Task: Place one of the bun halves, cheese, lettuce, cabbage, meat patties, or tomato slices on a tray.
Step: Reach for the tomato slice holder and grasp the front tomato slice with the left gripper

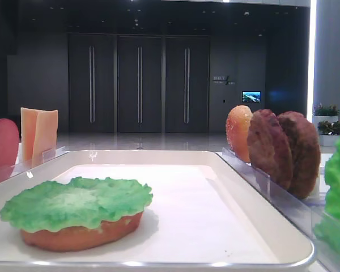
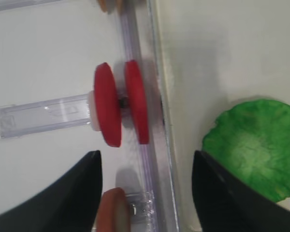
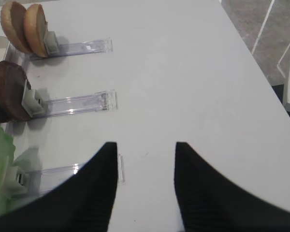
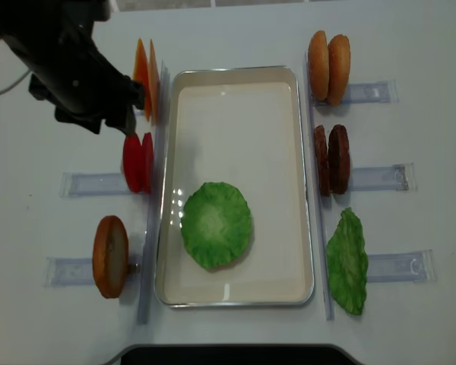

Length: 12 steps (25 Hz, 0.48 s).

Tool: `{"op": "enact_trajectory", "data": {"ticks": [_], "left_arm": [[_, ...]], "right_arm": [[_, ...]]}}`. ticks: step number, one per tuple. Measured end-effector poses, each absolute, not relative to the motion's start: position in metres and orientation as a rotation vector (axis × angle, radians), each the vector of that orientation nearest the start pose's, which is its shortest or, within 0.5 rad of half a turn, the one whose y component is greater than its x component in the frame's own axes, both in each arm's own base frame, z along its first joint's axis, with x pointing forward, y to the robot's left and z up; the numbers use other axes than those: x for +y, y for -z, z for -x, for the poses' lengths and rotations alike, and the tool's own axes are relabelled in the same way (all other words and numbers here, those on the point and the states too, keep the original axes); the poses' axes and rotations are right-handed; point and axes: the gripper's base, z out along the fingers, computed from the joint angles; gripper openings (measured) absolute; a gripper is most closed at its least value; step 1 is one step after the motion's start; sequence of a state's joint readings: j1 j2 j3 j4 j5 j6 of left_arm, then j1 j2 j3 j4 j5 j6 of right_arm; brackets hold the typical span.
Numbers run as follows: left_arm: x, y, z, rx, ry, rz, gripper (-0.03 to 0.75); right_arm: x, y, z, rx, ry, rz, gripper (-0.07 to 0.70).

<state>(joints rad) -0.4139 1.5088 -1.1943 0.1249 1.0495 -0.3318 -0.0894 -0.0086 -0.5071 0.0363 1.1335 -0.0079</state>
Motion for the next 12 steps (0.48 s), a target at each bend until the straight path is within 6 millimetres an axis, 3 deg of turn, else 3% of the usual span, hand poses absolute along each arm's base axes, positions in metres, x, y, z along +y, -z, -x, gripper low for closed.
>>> {"op": "enact_trajectory", "data": {"ticks": [3,12], "left_arm": [[-0.1259,-0.2859,-0.2692,2.812,0.01,-0.183,0.454],[-0.1262,-0.2861,-0.2693,2.806,-0.003,-0.157,0.454]], "right_arm": [[0.0039,-0.2734,0.0099,2.099,0.015,-0.082,0.275],[0.0039,-0.2734,0.0099,2.099,0.015,-0.082,0.275]]}}
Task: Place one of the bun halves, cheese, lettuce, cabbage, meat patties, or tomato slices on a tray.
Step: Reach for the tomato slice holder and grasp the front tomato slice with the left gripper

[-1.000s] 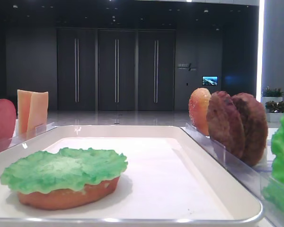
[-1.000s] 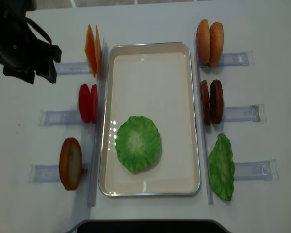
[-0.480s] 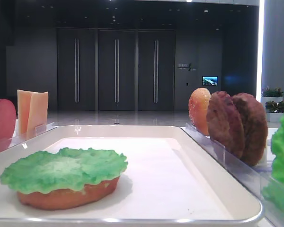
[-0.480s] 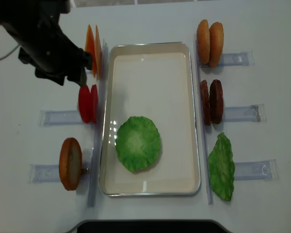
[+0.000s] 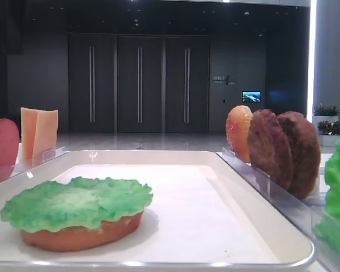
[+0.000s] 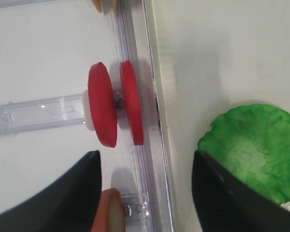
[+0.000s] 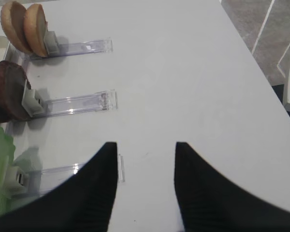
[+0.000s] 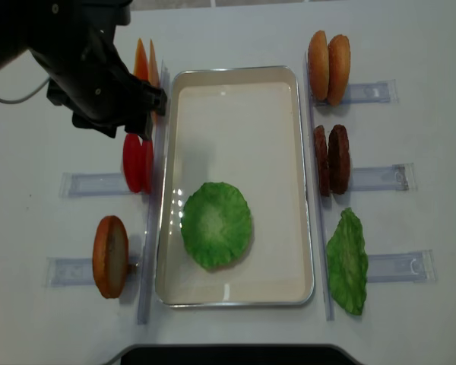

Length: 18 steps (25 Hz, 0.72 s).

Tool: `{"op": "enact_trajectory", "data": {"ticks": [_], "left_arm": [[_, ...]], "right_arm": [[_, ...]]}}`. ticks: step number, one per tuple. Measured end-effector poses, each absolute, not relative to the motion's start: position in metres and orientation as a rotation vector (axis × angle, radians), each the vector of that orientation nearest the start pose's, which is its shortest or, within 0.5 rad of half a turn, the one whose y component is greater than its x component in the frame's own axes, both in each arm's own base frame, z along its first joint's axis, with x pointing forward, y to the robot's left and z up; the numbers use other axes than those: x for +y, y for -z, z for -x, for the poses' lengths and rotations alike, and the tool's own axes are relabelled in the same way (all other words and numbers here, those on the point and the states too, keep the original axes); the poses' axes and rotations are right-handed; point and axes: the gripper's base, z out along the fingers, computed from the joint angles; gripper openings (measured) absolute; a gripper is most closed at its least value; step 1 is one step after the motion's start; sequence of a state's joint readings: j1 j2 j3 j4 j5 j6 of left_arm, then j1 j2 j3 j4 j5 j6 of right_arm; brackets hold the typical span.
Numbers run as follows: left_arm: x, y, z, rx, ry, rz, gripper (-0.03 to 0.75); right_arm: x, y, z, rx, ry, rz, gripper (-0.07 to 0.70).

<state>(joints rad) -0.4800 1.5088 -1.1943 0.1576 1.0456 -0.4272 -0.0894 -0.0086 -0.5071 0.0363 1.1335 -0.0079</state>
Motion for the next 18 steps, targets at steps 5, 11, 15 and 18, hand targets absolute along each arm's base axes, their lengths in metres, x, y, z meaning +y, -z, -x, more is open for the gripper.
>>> {"op": "enact_trajectory", "data": {"ticks": [5,11,15,18], "left_arm": [[-0.128,-0.28,-0.274,2.806,-0.011,-0.161,0.454],[-0.133,-0.26,-0.286,2.833,-0.054,-0.157,0.463],[-0.136,-0.25,-0.292,2.847,-0.064,-0.162,0.465],[-0.138,-0.239,-0.296,2.873,-0.083,-0.168,0.465]], "right_arm": [[0.004,-0.273,0.01,2.099,0.015,-0.082,0.275],[0.004,-0.273,0.01,2.099,0.015,-0.082,0.275],[0.004,-0.273,0.01,2.099,0.015,-0.082,0.275],[0.004,-0.273,0.01,2.099,0.015,-0.082,0.275]]}}
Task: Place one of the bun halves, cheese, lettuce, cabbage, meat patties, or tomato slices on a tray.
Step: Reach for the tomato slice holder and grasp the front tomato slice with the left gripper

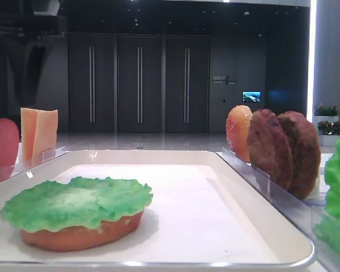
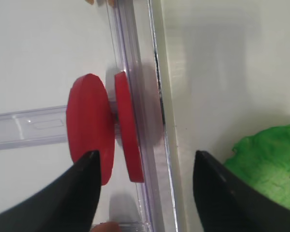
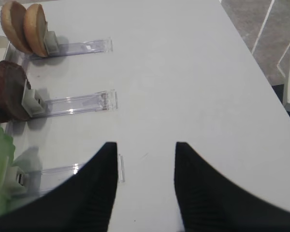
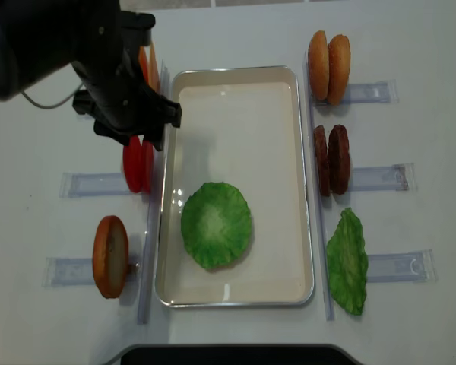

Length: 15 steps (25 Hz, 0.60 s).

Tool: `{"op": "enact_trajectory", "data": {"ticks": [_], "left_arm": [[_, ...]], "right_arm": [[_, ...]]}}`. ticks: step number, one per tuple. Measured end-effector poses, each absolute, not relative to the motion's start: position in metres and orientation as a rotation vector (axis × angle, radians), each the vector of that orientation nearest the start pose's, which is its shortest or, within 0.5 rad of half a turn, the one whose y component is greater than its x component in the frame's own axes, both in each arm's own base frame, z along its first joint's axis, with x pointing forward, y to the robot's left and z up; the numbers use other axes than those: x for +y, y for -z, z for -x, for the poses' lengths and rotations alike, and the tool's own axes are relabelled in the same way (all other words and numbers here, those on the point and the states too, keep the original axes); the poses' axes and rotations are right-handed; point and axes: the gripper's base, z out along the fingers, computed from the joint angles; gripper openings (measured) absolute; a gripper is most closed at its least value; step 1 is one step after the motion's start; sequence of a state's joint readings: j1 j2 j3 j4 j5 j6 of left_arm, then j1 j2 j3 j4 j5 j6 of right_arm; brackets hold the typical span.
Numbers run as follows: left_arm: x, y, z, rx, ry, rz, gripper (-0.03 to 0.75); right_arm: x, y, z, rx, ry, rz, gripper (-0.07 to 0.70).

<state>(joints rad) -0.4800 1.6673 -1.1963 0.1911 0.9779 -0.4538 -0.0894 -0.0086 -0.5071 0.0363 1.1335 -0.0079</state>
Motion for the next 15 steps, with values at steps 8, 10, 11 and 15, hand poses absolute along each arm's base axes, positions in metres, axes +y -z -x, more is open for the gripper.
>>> {"op": "enact_trajectory", "data": {"ticks": [8,10,11,15], "left_arm": [[-0.141,-0.223,-0.302,2.898,-0.111,-0.184,0.465],[-0.141,-0.22,-0.304,2.9,-0.119,-0.186,0.465],[-0.141,-0.218,-0.304,2.903,-0.123,-0.183,0.465],[-0.141,-0.21,-0.307,2.92,-0.149,-0.176,0.465]], "right_arm": [[0.004,-0.273,0.01,2.099,0.015,-0.082,0.275],[0.004,-0.273,0.01,2.099,0.015,-0.082,0.275],[0.004,-0.273,0.01,2.099,0.015,-0.082,0.275],[0.004,-0.273,0.01,2.099,0.015,-0.082,0.275]]}}
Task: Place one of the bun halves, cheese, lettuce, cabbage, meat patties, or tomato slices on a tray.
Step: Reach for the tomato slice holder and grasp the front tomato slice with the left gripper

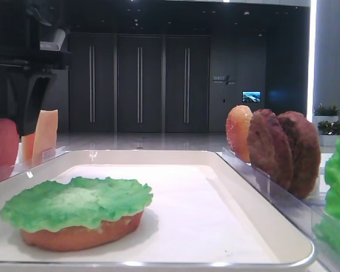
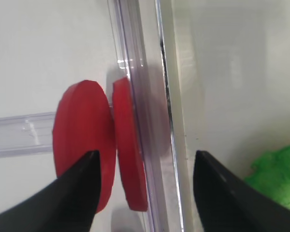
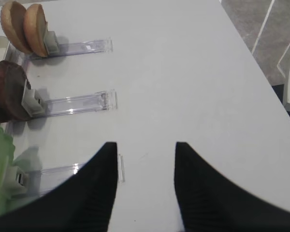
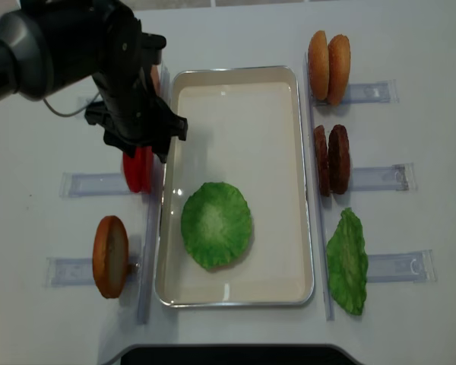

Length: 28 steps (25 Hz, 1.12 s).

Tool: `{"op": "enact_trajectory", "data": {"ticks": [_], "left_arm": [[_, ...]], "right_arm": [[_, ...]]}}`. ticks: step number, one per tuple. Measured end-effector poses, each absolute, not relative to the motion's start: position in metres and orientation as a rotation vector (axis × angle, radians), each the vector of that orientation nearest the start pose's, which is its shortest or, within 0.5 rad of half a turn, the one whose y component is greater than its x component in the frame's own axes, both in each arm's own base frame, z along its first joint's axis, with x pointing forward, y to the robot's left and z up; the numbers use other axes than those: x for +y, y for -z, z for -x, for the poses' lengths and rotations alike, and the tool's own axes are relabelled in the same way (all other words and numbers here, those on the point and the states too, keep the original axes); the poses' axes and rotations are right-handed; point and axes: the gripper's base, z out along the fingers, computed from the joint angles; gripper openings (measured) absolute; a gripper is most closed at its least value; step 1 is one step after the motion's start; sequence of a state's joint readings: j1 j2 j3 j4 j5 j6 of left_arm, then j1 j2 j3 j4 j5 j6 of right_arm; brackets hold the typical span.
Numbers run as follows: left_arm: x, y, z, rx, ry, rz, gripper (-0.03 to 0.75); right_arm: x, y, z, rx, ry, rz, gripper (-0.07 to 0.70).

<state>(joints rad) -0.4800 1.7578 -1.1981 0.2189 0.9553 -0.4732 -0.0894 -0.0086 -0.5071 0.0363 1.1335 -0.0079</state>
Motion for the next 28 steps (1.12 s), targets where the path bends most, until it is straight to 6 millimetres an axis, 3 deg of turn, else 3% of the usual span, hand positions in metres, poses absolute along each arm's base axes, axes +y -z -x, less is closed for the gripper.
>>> {"op": "enact_trajectory", "data": {"ticks": [28], "left_arm": [[-0.142,-0.194,-0.313,2.935,-0.211,-0.207,0.465]], "right_arm": [[0.004,-0.273,0.01,2.099,0.015,-0.082,0.275]]}}
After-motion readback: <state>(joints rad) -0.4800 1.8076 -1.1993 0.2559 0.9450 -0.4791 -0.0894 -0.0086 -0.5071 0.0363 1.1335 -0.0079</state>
